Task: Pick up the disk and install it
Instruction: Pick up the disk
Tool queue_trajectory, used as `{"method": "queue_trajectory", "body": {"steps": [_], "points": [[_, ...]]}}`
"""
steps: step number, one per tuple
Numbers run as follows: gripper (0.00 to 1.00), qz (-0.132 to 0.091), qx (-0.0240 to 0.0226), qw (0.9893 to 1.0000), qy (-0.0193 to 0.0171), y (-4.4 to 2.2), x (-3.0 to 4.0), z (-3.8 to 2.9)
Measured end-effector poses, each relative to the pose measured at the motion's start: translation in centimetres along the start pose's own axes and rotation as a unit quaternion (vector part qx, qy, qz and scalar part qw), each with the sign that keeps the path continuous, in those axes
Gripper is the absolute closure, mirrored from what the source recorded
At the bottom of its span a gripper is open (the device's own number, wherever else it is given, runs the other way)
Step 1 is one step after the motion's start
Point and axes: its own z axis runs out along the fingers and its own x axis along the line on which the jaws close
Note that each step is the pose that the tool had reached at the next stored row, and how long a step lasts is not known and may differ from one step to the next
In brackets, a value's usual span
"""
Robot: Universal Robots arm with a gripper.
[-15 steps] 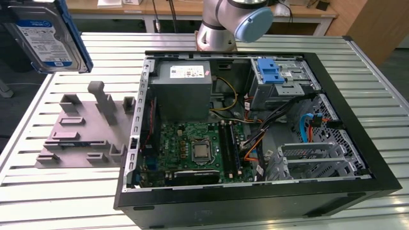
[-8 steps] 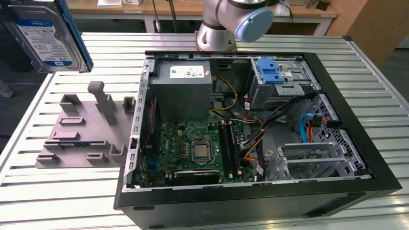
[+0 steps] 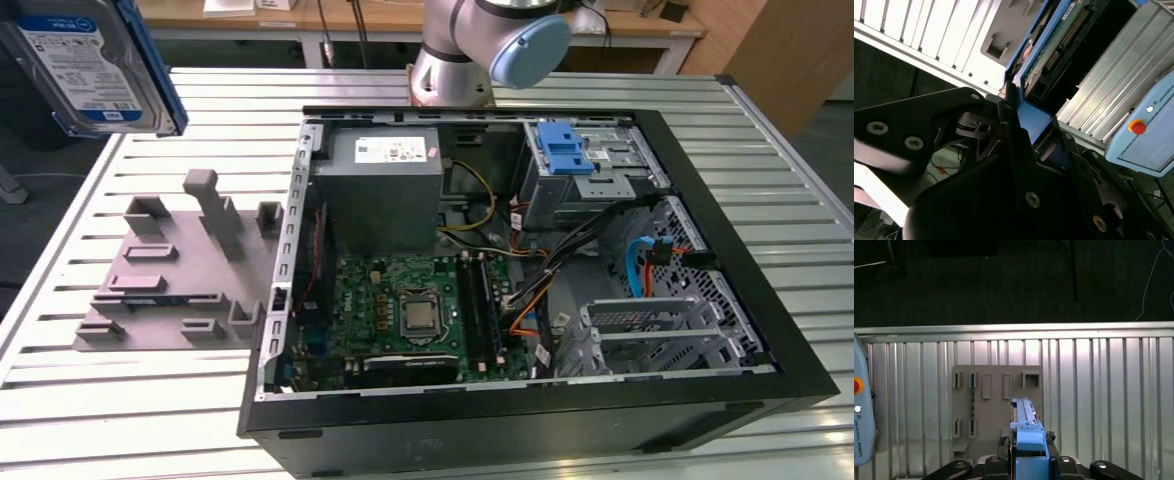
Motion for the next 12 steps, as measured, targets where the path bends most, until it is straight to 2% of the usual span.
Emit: {"method": "queue_trajectory", "body": {"steps": [6,12], "points": [[0.64,0.000,0.0000,1.0000,-0.0007,-0.01,0.30,-0.12],[0.64,0.000,0.0000,1.0000,-0.0008,-0.05,1.52,-0.13]]}}
